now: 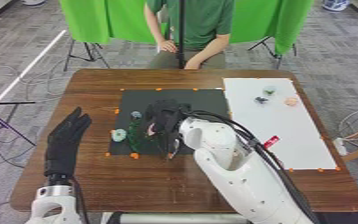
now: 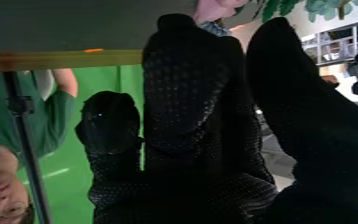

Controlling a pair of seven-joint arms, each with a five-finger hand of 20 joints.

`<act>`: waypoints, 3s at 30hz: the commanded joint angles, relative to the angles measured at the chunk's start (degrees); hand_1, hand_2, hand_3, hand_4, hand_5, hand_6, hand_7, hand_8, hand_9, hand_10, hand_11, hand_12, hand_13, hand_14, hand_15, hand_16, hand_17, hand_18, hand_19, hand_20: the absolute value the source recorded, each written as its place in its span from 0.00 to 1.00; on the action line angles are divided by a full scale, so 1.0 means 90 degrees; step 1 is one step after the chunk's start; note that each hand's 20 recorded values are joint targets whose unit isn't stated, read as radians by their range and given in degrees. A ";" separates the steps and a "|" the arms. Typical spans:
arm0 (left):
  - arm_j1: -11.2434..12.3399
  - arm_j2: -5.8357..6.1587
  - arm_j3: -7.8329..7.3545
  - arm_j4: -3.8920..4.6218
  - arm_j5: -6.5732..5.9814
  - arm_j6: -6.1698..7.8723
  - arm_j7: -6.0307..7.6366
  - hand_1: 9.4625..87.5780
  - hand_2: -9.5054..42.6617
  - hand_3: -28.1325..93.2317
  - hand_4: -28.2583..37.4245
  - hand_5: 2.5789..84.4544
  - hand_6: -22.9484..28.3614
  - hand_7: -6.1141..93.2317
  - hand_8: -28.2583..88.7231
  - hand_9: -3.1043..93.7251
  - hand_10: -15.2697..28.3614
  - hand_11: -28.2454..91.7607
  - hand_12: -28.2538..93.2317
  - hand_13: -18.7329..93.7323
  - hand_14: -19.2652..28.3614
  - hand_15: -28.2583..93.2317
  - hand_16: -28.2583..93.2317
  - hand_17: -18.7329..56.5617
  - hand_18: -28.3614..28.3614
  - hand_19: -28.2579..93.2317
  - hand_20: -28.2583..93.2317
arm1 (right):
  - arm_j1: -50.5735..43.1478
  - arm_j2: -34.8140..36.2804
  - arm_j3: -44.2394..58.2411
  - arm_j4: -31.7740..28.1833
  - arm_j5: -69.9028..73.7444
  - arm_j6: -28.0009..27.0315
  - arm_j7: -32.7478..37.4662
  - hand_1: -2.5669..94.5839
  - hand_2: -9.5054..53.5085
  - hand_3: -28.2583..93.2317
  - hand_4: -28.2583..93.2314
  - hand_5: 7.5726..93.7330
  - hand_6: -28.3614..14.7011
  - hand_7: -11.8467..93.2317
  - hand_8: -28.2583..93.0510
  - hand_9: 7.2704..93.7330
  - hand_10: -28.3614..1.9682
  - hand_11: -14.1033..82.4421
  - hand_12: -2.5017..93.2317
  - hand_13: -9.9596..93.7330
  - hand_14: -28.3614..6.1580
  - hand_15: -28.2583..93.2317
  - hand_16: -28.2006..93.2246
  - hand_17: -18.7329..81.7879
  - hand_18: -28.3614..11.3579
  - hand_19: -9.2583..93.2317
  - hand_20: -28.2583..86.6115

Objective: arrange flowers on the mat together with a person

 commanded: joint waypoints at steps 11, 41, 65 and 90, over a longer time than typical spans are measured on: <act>0.0008 -0.0078 -0.0034 0.0018 0.0134 -0.0152 -0.0042 0.20 0.12 0.80 0.13 0.46 0.59 0.11 0.19 0.45 0.65 0.32 0.33 0.46 0.69 0.31 0.22 0.34 0.68 0.26 0.38 | -0.1691 0.0475 0.3042 -0.2602 0.5867 0.1909 -0.0041 0.30 0.12 0.82 0.09 0.53 0.67 0.24 0.15 0.68 0.45 0.25 0.19 0.75 0.48 0.50 0.43 0.52 0.27 0.73 0.54; -0.0496 -0.0026 0.0493 0.0142 0.0809 -0.0699 0.0113 0.20 0.11 0.80 0.14 0.49 0.58 0.11 0.19 0.48 0.65 0.33 0.33 0.47 0.71 0.31 0.23 0.34 0.68 0.25 0.38 | -0.5244 -0.0774 0.5156 -0.3250 0.9051 0.1779 -0.0662 0.08 0.30 0.83 0.07 0.32 0.43 0.13 0.17 0.30 0.42 0.16 0.09 0.30 0.57 0.23 0.33 0.31 0.54 0.08 0.42; -0.0388 -0.0103 0.0293 -0.0196 0.0845 -0.0750 -0.0133 0.21 0.12 0.79 0.13 0.49 0.58 0.11 0.19 0.48 0.65 0.33 0.33 0.47 0.71 0.31 0.23 0.33 0.68 0.25 0.38 | -0.5327 -0.0807 0.5240 -0.3214 0.9074 0.1606 -0.0545 0.09 0.29 0.84 0.08 0.39 0.48 0.16 0.17 0.34 0.40 0.18 0.11 0.32 0.54 0.26 0.31 0.32 0.51 0.09 0.43; -0.0381 -0.0246 -0.0354 -0.0438 0.2442 -0.1510 -0.0404 0.33 0.00 0.75 0.25 0.50 0.57 0.12 0.19 0.48 0.64 0.34 0.34 0.48 0.74 0.32 0.26 0.34 0.71 0.29 0.40 | -0.5406 -0.0855 0.5264 -0.3262 0.9069 0.1561 -0.0401 0.10 0.29 0.85 0.08 0.45 0.49 0.18 0.17 0.39 0.40 0.19 0.13 0.35 0.48 0.29 0.31 0.34 0.49 0.10 0.44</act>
